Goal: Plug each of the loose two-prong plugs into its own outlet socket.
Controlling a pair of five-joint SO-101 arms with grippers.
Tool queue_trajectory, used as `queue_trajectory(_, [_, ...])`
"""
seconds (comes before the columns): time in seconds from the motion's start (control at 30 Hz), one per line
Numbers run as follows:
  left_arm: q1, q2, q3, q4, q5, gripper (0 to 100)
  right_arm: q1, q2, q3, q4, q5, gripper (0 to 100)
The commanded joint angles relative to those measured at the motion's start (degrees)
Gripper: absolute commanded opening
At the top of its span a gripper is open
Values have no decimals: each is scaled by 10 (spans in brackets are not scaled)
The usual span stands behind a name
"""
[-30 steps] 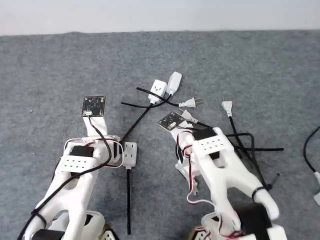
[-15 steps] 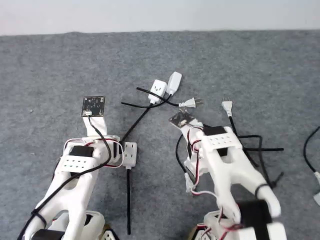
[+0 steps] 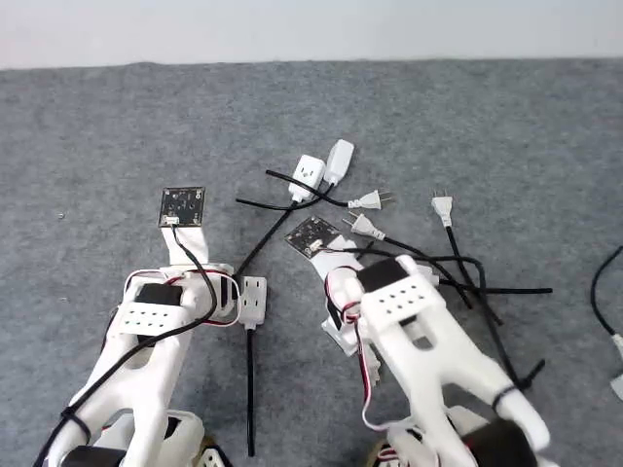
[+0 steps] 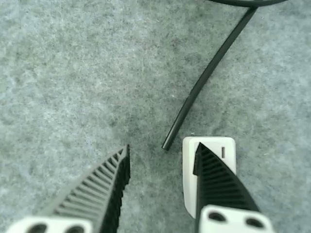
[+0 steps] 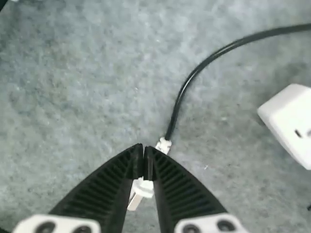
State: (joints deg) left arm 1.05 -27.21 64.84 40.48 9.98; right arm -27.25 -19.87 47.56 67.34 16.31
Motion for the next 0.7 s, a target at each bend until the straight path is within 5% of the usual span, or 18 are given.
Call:
queue_trajectory(0.0, [-5, 1, -23, -11, -8, 203, 22, 48, 1, -26, -4, 10])
queue_trajectory(0.33, [-5, 1, -23, -11, -8, 203, 130, 98, 1, -38, 71, 10])
queue_trajectory(0.67, [-5, 1, -23, -11, -8, 203, 131, 102, 1, -39, 92, 16])
